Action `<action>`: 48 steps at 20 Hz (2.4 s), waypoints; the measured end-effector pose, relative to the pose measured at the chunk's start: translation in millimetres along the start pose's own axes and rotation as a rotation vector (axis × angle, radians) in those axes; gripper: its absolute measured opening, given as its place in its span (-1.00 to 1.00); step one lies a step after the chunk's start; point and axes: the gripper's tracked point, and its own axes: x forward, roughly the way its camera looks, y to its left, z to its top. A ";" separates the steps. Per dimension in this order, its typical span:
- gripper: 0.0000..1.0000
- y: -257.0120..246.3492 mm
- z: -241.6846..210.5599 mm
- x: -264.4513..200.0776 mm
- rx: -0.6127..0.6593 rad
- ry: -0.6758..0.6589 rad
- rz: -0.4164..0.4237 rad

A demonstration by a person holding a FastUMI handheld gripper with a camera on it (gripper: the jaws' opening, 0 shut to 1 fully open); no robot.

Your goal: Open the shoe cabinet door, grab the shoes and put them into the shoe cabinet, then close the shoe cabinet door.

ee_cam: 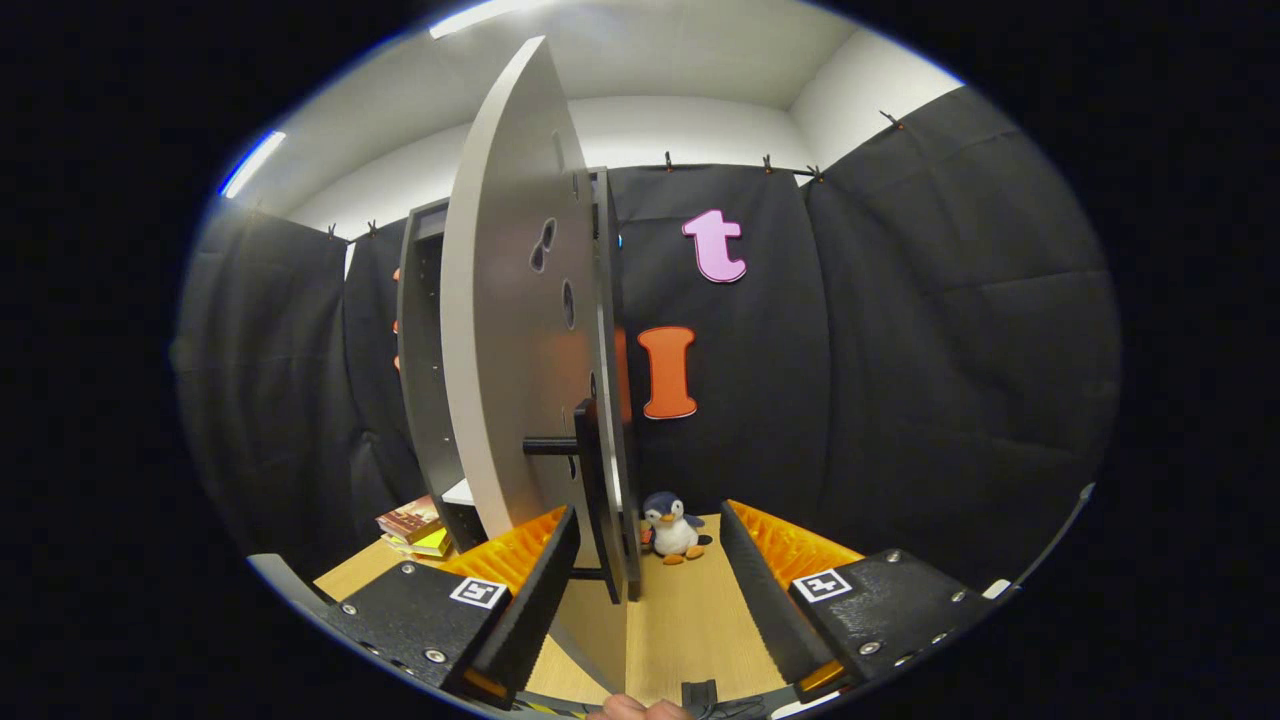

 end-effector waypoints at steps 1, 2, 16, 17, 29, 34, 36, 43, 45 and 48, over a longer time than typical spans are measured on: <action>0.77 5.1 0.1 -1.0 0.014 0.002 0.000; 0.77 9.8 -1.0 -0.9 0.024 0.008 -0.006; 0.76 120.3 -7.6 9.5 0.009 0.028 -0.118; 0.76 128.0 -7.9 11.6 0.009 0.029 -0.123; 0.78 240.2 -4.1 75.4 -0.032 0.041 -0.056; 0.79 289.4 -7.9 116.9 -0.034 0.041 0.018; 0.79 303.5 -10.1 132.6 -0.025 0.043 0.037; 0.78 320.9 -8.8 174.2 -0.019 0.038 0.068; 0.78 326.8 -7.7 182.2 -0.038 0.031 0.067; 0.78 332.7 -7.3 198.5 -0.039 0.032 0.073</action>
